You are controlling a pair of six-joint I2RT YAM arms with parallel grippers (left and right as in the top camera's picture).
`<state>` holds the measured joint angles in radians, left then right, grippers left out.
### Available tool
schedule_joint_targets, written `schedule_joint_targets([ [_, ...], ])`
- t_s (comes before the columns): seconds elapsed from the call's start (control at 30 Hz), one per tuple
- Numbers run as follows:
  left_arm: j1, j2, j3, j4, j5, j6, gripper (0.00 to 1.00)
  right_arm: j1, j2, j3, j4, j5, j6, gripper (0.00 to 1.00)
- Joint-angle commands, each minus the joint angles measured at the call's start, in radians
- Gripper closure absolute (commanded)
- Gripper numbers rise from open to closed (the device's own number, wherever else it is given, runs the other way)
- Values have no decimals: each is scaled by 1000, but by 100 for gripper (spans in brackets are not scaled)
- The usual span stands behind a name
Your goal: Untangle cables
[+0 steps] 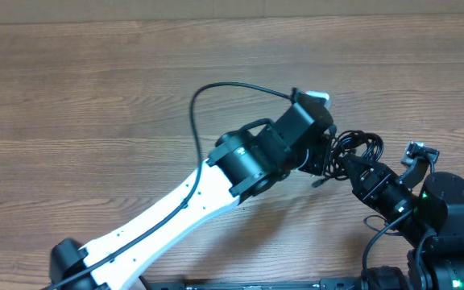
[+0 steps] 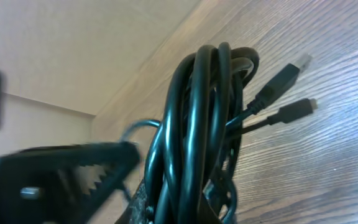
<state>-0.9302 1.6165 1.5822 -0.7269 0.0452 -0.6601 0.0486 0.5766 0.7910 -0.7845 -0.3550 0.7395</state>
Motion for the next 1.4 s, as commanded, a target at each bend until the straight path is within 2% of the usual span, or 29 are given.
schedule_joint_targets([
  [0.0, 0, -92, 3, 53, -113, -81, 96, 2, -13, 9, 0, 31, -16, 96],
  [0.17, 0, -127, 3, 124, -102, -126, 96, 2, -13, 9, -8, 41, -16, 96],
  [0.4, 0, -129, 3, 114, -137, -155, 96, 2, -13, 9, -11, 41, -16, 96],
  [0.5, 0, -128, 3, 44, -178, -167, 96, 2, -13, 9, -11, 41, -16, 96],
  [0.67, 0, -117, 2, -156, -238, -204, 96, 2, -13, 9, -11, 41, -15, 96],
  [0.83, -2, -100, 2, -264, -190, -211, 96, 2, -13, 9, -11, 40, -15, 96],
  [1.07, -24, -98, 1, -295, -44, -182, 96, 2, -13, 9, -11, 40, -8, 96],
  [1.37, -145, -76, 0, -291, -85, -186, 96, 2, -13, 9, 1, 14, 22, 96],
])
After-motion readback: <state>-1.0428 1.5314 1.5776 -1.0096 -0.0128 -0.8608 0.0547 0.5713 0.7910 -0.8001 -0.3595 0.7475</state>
